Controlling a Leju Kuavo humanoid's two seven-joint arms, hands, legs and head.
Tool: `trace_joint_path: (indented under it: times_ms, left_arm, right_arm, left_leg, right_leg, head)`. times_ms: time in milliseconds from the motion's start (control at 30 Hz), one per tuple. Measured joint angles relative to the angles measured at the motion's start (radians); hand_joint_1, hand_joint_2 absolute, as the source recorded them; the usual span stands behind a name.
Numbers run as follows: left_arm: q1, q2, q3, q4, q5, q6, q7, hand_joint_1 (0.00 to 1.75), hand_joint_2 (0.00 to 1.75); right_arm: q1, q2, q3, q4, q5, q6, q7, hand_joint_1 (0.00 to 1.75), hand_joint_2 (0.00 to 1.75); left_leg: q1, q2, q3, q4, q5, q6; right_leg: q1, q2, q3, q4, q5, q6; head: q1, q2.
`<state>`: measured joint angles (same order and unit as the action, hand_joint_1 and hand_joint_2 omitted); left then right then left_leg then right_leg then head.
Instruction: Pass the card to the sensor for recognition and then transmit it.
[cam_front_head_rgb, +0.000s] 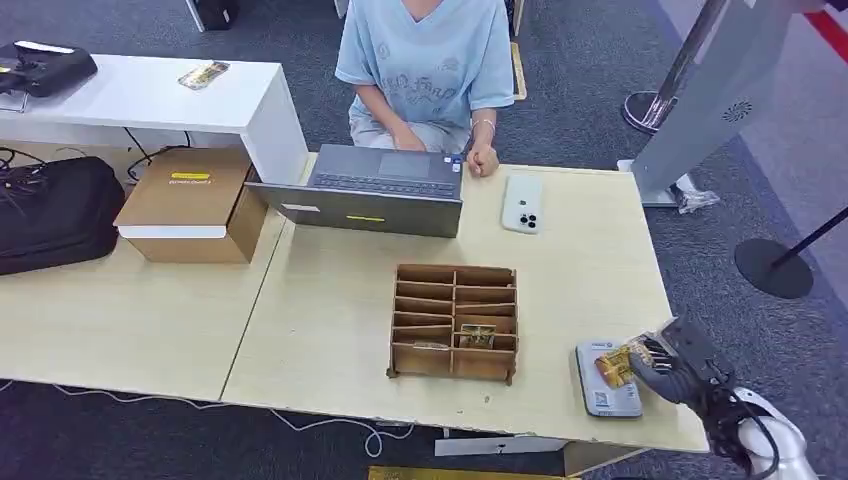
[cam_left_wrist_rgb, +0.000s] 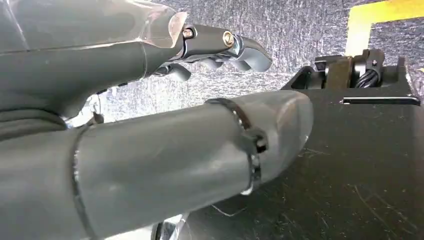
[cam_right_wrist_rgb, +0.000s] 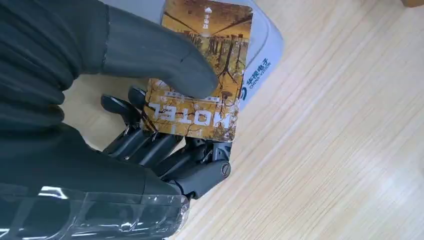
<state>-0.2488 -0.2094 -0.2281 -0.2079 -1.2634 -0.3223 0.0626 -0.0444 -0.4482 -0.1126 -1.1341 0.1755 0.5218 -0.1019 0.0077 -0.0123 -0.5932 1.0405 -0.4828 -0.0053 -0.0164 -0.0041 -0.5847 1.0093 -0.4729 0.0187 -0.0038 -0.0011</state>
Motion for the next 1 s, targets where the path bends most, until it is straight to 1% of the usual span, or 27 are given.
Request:
trace_joint_path:
  times_ms: [300, 1000]
  left_arm:
    - [0.000, 0.000, -0.015, 0.000, -0.004, 0.006, 0.000, 0.00, 0.00]
    - [0.000, 0.000, -0.026, 0.000, -0.016, 0.006, -0.004, 0.00, 0.00]
  right_arm:
    - [0.014, -0.022, 0.011, -0.013, 0.018, 0.016, 0.000, 1.75, 1.75]
    - [0.005, -0.023, 0.027, -0.011, 0.034, 0.013, 0.000, 1.75, 1.75]
  left_leg:
    - [0.000, 0.000, 0.000, 0.000, 0.000, 0.000]
    - [0.000, 0.000, 0.000, 0.000, 0.000, 0.000]
  right_leg:
    - [0.000, 0.000, 0.000, 0.000, 0.000, 0.000]
    - [0.000, 0.000, 0.000, 0.000, 0.000, 0.000]
  head:
    - [0.000, 0.000]
    - [0.000, 0.000]
